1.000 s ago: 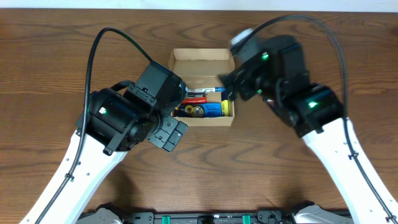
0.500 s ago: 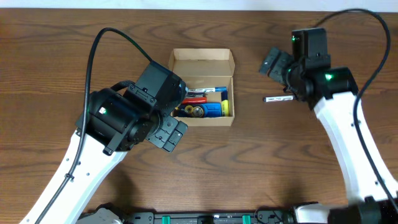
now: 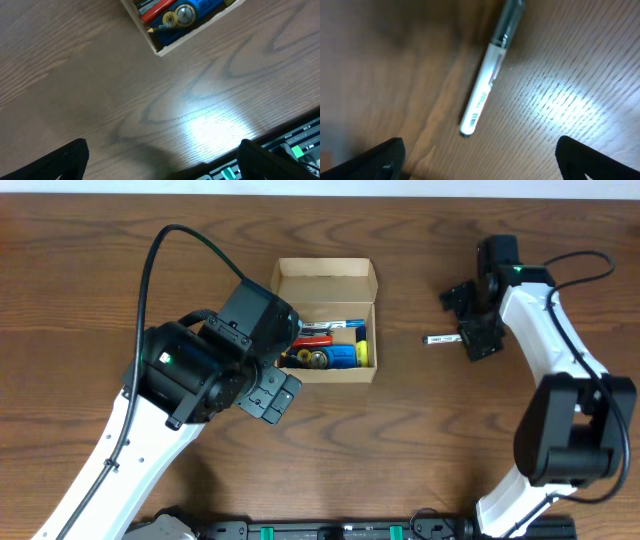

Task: Pack container
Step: 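Move the right gripper to the black-capped marker and grasp it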

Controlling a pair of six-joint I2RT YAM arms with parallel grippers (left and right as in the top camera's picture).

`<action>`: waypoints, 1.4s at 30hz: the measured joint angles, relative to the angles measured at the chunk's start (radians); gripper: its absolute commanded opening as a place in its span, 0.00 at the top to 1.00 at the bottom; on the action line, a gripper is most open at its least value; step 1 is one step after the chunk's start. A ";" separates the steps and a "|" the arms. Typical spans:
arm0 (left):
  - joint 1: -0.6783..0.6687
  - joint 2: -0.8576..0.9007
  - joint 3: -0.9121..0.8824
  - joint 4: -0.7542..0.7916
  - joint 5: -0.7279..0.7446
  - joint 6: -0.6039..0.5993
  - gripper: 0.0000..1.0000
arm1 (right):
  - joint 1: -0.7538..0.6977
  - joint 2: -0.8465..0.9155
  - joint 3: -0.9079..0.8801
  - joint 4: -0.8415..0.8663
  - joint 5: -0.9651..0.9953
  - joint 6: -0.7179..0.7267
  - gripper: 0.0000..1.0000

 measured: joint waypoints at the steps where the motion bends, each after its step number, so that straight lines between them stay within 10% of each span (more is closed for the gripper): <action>1: 0.000 0.000 0.000 0.000 0.000 0.000 0.05 | 0.000 0.019 0.000 0.000 -0.009 0.014 0.03; 15: 0.000 0.000 0.000 0.000 0.000 0.000 0.05 | -0.046 0.127 0.000 0.000 -0.060 0.097 0.21; 37: 0.000 0.000 0.000 0.000 0.000 0.000 0.05 | -0.103 0.159 0.000 0.030 -0.062 0.096 0.24; 42: 0.000 0.000 0.000 0.000 0.000 0.000 0.05 | -0.104 0.159 0.000 0.041 -0.060 0.089 0.45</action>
